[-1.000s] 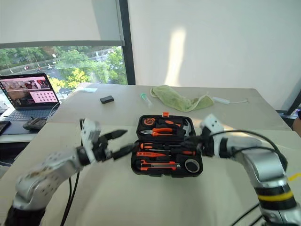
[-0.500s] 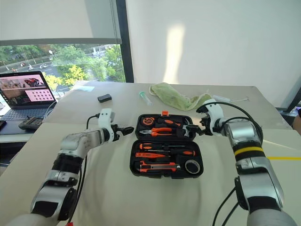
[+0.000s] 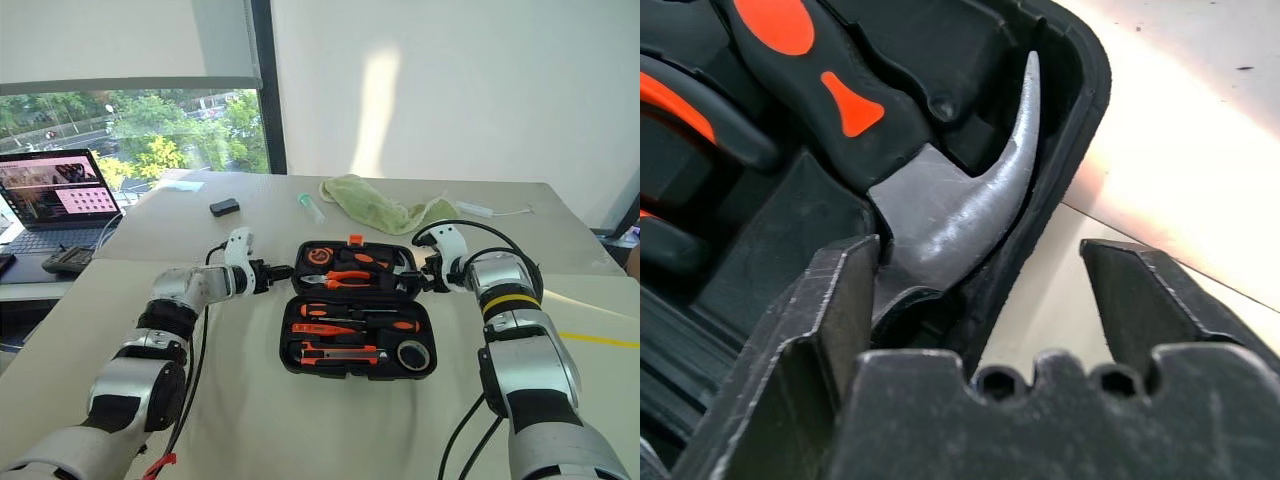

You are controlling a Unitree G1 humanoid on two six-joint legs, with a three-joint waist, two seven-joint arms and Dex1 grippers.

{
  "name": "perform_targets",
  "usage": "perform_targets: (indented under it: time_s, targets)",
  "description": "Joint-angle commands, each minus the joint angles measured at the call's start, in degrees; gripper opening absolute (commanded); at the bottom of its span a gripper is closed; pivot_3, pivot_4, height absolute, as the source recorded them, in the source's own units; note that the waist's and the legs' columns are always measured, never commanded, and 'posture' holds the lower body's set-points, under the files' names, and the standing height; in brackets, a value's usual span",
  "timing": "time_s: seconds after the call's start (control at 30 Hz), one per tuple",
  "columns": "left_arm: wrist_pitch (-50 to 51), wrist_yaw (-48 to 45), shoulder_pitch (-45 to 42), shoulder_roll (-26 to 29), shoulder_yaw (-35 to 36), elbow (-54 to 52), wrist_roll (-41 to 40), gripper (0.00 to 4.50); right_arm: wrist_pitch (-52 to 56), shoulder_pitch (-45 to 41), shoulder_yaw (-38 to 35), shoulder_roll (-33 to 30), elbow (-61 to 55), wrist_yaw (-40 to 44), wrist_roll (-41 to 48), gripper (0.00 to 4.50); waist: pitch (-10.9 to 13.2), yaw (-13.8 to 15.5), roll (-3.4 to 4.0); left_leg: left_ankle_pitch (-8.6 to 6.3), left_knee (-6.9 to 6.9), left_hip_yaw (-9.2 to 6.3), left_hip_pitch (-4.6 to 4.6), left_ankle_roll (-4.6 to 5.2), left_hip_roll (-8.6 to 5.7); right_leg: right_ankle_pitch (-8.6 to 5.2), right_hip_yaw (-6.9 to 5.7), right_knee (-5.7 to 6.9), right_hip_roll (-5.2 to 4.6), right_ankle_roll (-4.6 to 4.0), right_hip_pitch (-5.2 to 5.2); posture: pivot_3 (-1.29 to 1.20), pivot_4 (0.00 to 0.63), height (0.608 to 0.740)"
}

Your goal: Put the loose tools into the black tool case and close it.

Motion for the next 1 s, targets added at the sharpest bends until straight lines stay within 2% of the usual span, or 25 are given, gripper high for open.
perform_targets:
  time_s: [0.03,0.27,0.43,0.5,0.73,0.9,1.0]
  targets:
    - [2.92,-0.65,-3.00,-1.56,1.71,-2.62,-2.33,3.04,-0.89,0.21,-0.49,0.39,0.53,0.52,-0.96,3.75,0.00,-0.03,0.00,0.00,0.00,0.00,-0.01,0.00,-0.01,0.00,0.01,0.00,0.00,0.00,-0.01,0.00,0.150,0.740]
    - [2.75,-0.15,-2.67,-3.53,0.81,-1.66,0.53,3.04,-1.68,-0.04,-1.87,1.74,1.38,-0.03,-1.12,3.75,0.00,-0.07,0.00,0.00,-0.01,0.00,-0.01,-0.01,-0.08,0.03,0.03,0.02,-0.09,0.03,-0.05,0.00,0.150,0.740]
    - [5.68,2.06,-5.13,-4.30,8.65,-1.66,-4.91,3.04,-1.87,0.28,-2.30,1.83,1.22,-0.15,-1.71,3.75,0.00,-0.08,0.00,0.00,-0.03,-0.10,-0.01,-0.01,-0.34,0.05,0.02,0.12,-0.38,0.08,-0.08,0.00,0.150,0.740]
    - [7.69,1.89,-5.02,-3.96,9.76,-3.31,-5.58,3.04,-1.81,0.87,-2.46,1.68,0.68,0.14,-1.96,3.75,0.00,-0.13,0.00,0.02,-0.04,-0.12,-0.08,0.02,-0.44,0.09,0.00,0.11,-0.54,0.14,-0.16,0.00,0.150,0.740]
    - [9.29,2.41,-3.36,-4.24,9.66,-5.96,-5.88,3.04,-1.78,0.63,-2.79,2.18,0.55,0.26,-2.57,3.75,0.00,-1.40,0.00,0.05,-0.16,-0.12,-0.06,0.06,-0.52,0.17,0.02,0.17,-0.63,0.26,-0.20,0.00,0.150,0.740]
    - [4.47,3.14,-1.03,-3.84,3.57,-5.13,0.29,3.04,-1.81,0.32,-2.81,2.20,0.70,0.32,-2.81,3.75,0.00,-1.46,0.00,0.05,-0.17,-0.08,-0.04,0.05,-0.54,0.17,0.01,0.14,-0.62,0.27,-0.18,0.00,0.150,0.740]
    - [1.27,3.92,-0.27,-4.25,2.32,-3.69,2.17,3.04,-1.30,0.47,-2.60,2.28,-0.01,0.79,-2.80,3.75,0.00,-1.49,0.00,0.05,-0.17,-0.07,-0.02,0.05,-0.52,0.17,0.02,0.15,-0.60,0.26,-0.19,0.00,0.150,0.740]
